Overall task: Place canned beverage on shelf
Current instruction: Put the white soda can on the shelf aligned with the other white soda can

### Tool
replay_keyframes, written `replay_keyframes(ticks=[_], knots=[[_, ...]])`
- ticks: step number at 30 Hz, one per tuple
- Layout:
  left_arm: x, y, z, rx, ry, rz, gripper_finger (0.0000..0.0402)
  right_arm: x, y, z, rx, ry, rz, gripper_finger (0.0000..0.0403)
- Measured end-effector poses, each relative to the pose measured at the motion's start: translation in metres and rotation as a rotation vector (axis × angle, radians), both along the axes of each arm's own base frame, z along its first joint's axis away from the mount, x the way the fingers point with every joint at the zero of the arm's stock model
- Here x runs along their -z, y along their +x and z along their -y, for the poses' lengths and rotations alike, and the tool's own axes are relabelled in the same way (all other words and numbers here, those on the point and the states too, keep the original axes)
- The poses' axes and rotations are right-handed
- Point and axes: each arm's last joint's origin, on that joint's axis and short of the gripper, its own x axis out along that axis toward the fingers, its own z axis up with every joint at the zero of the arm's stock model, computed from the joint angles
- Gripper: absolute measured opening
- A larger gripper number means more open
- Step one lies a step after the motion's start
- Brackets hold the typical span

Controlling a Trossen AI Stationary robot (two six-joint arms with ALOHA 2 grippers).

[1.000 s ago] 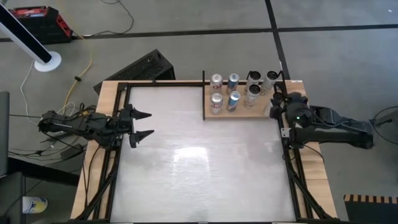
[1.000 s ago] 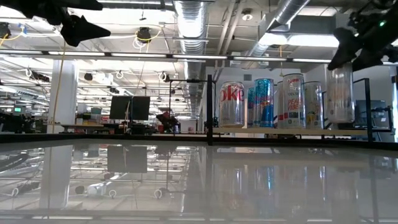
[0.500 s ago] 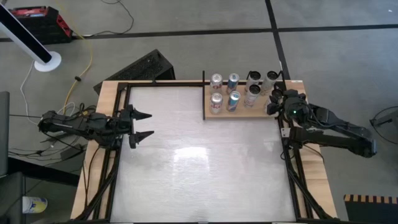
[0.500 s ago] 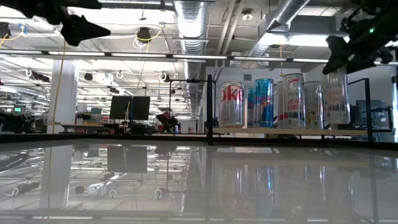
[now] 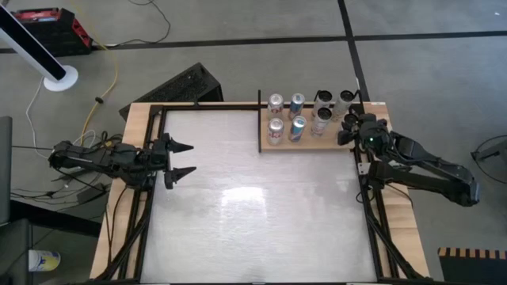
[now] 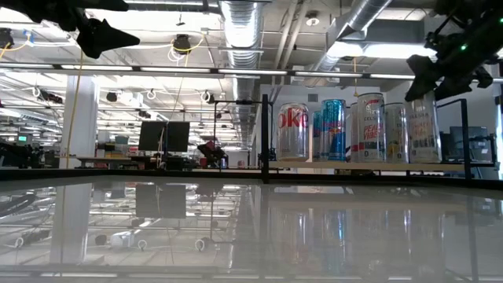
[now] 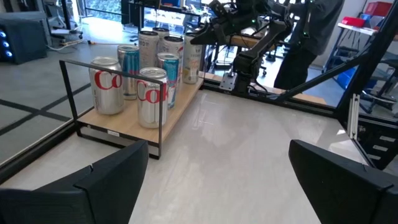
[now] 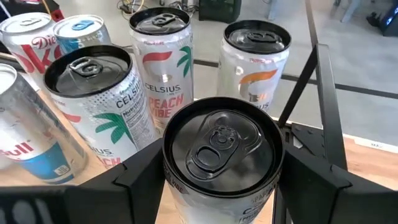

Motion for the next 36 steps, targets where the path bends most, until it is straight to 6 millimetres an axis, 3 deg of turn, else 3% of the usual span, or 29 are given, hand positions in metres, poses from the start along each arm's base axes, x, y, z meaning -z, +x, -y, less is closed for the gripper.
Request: replay_keyframes(ticks=[8,19,29,36], knots=[[0.001,0.0,0.0,0.009,0.0,-0.005,0.0373,0.0,0.0,0.0,0.001,-0.002,-0.004,0.0292],[0.001,0.0,0.0,0.011,0.002,-0.01,0.0373,-0.006,0.0,0.001,0.01,-0.025,0.035,0.0369],[0.003,0.0,0.0,0.011,0.006,-0.029,0.0373,-0.035,-0.002,0.0,0.06,-0.025,0.211,0.0369],[0.003,0.0,0.0,0.012,0.01,-0.031,0.0373,-0.025,0.013,0.008,0.16,0.07,0.167,0.0369]])
